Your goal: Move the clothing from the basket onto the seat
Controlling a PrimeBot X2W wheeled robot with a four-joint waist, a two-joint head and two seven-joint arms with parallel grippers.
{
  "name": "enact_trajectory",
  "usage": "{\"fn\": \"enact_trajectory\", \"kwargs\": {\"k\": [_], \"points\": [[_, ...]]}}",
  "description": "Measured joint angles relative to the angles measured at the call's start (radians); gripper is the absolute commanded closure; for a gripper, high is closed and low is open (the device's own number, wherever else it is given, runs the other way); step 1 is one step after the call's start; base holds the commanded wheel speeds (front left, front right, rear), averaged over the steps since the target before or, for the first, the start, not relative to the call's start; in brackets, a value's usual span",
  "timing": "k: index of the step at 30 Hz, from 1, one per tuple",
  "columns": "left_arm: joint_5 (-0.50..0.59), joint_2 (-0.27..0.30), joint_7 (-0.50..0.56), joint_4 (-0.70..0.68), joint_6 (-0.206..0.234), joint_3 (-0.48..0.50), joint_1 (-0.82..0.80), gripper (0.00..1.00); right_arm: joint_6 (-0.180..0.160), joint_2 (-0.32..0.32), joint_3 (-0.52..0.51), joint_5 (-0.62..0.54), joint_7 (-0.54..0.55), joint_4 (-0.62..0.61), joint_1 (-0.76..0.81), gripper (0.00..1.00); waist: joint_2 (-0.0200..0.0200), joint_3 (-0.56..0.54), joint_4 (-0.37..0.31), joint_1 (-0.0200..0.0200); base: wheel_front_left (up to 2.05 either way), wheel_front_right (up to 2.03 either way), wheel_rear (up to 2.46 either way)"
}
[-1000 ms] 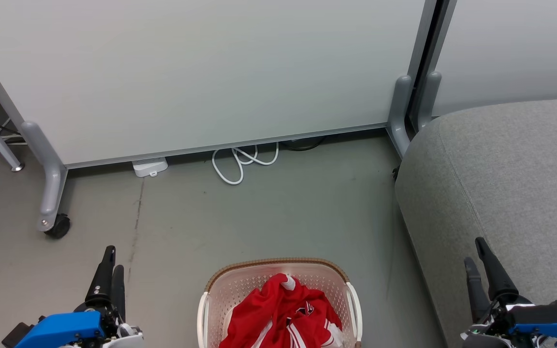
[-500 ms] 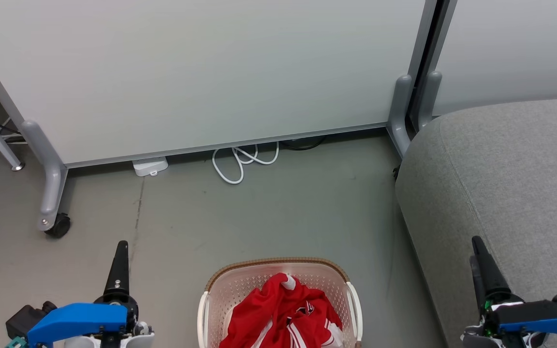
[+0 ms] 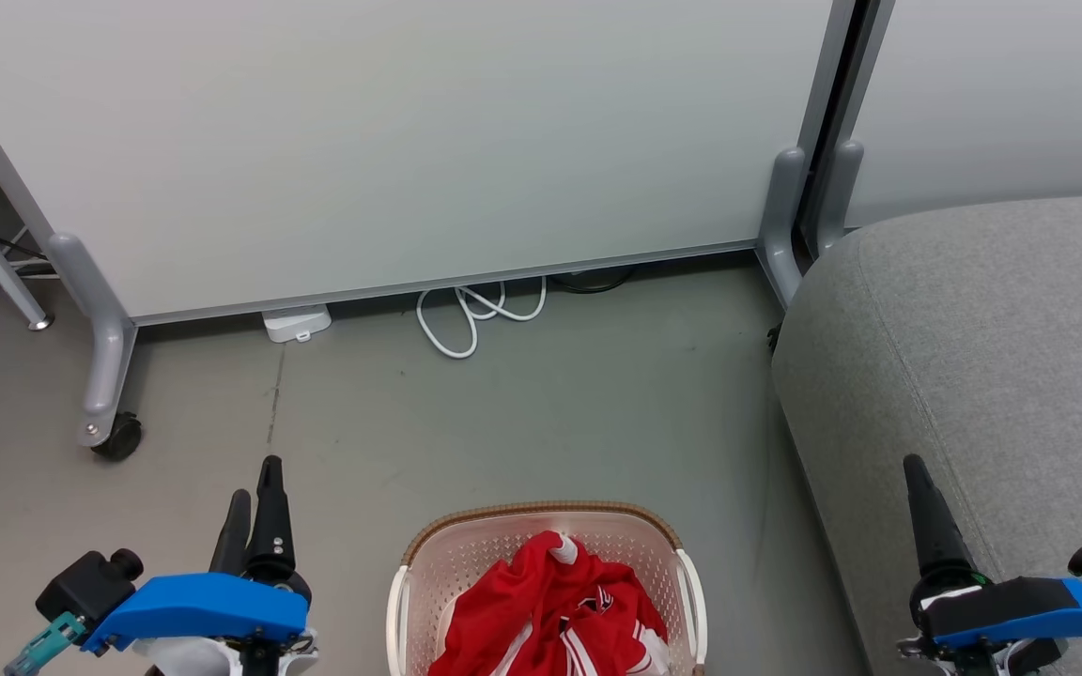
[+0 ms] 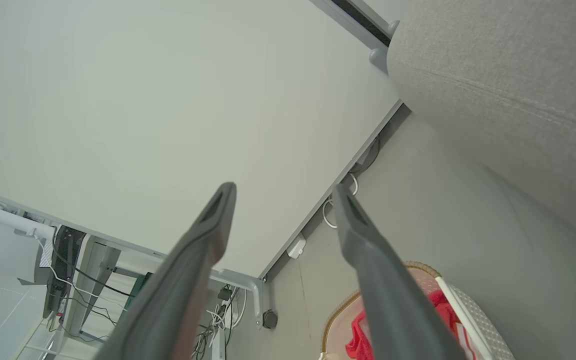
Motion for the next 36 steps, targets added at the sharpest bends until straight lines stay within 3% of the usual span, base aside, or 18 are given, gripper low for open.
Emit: {"fn": "enact_trajectory", "kwargs": {"k": [25,36], "points": [[0.348,0.029,-0.081,0.001,0.050,-0.087,-0.012,0.00,0.001,-0.002,0.015,-0.352,-0.083,0.005,-0.004,0.00,0.0000,-0.004,0.008,0.0000,0.00,0.00,0.00],[0.441,0.029,-0.111,0.006,0.040,-0.107,-0.013,0.00,0.001,-0.004,0.021,-0.476,-0.108,0.006,-0.005,0.00,0.0000,-0.005,0.015,0.0000,0.00,0.00,0.00]]}}
